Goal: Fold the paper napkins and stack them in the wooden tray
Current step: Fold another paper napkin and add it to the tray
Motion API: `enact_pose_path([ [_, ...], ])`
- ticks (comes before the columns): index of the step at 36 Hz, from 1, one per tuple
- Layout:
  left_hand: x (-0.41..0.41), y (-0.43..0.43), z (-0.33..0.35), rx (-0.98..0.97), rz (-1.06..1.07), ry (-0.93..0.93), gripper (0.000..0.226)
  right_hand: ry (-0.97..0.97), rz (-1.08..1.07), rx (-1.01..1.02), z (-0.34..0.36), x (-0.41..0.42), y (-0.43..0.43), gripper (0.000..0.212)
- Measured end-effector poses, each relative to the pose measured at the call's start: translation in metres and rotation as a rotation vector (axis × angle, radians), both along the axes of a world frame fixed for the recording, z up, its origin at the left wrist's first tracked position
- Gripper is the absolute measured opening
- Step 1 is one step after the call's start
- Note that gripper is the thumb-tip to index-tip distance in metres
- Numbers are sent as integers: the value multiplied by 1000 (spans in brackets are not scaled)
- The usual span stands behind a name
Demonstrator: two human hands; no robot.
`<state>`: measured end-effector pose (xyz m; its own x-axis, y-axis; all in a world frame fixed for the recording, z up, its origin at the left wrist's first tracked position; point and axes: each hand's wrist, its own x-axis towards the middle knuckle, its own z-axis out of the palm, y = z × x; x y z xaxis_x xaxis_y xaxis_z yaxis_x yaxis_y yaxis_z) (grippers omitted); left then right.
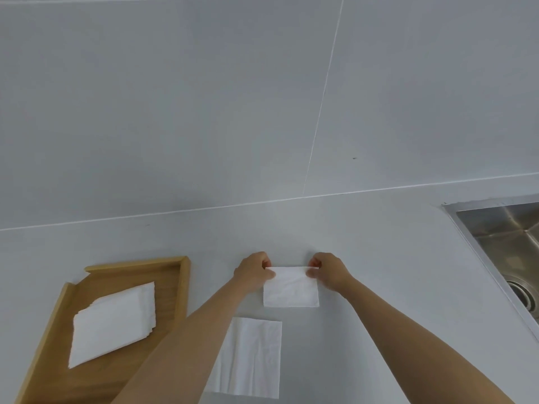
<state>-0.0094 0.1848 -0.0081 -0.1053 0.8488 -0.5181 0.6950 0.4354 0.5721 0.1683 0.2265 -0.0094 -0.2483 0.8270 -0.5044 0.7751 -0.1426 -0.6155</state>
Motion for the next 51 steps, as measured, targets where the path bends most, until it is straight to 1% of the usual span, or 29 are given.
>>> enact_pose_path([
  [3, -12, -8, 8, 59, 79, -54, 34, 119, -40, -49, 8, -5, -7, 33],
  [7, -34, -25, 23, 155, 170, -88, 15, 299, -95, -101, 20, -27, -19, 23],
  [9, -48, -35, 32, 194, 219, -103, 15, 376, -129, -112, 26, -43, -25, 20],
  [12, -72, -54, 47, 243, 301, -134, 18, 462, -155, -127, 35, -72, -35, 16],
  [14, -90, -66, 57, 277, 348, -115, 20, 508, -148, -135, 40, -94, -42, 13],
  [17, -120, -86, 68, 312, 408, -70, 10, 568, -117, -161, 50, -128, -55, 16],
  [19, -138, -98, 71, 321, 450, -66, 8, 590, -92, -182, 54, -149, -64, 16],
  [24, -185, -136, 67, 311, 584, -64, 24, 560, 8, -205, 57, -203, -89, 9],
  [27, -205, -155, 61, 308, 623, -6, 28, 527, 50, -199, 53, -229, -103, 14],
  [30, -220, -170, 54, 301, 648, 43, 19, 496, 96, -204, 45, -250, -113, 10],
  [34, -230, -183, 43, 281, 692, 55, 10, 394, 162, -182, 33, -270, -119, 16],
  [38, -237, -189, 34, 253, 709, 87, 7, 364, 203, -133, 23, -283, -120, 16],
  [45, -244, -182, 15, 216, 708, 130, 2, 272, 260, -30, 8, -291, -115, 23],
  [47, -247, -181, 9, 205, 697, 160, 8, 256, 294, -29, 7, -291, -114, 25],
  [51, -250, -181, 1, 185, 704, 193, 18, 241, 325, -68, 6, -290, -117, 22],
])
